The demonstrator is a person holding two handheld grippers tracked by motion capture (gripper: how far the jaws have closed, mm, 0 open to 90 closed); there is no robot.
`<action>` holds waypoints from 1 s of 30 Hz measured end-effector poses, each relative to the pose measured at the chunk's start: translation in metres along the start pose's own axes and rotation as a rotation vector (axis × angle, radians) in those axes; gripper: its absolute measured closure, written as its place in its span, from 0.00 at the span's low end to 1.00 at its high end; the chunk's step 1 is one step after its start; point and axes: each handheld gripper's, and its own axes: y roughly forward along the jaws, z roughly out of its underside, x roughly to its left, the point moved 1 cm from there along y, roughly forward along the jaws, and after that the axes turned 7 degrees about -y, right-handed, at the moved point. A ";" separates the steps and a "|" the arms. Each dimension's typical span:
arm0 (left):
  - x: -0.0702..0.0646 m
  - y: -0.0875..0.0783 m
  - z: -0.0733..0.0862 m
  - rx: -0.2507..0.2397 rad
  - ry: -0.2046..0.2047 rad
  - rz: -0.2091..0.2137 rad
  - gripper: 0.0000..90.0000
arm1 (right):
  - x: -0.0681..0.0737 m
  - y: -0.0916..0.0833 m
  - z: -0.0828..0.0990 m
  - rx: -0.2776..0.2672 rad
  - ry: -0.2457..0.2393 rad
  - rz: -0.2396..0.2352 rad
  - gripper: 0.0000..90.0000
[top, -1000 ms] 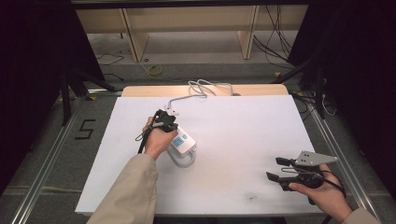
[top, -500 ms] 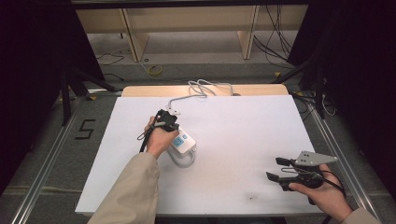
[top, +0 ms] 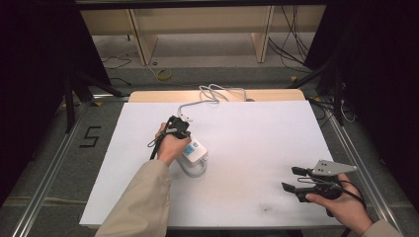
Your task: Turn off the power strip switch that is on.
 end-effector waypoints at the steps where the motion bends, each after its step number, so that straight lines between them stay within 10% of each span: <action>1: 0.000 0.001 0.000 -0.002 0.002 0.000 1.00 | 0.000 0.000 0.000 0.000 -0.001 0.000 0.33; 30: -0.001 0.003 -0.011 0.076 0.010 -0.029 1.00 | 0.000 -0.001 0.001 0.005 0.000 0.002 0.33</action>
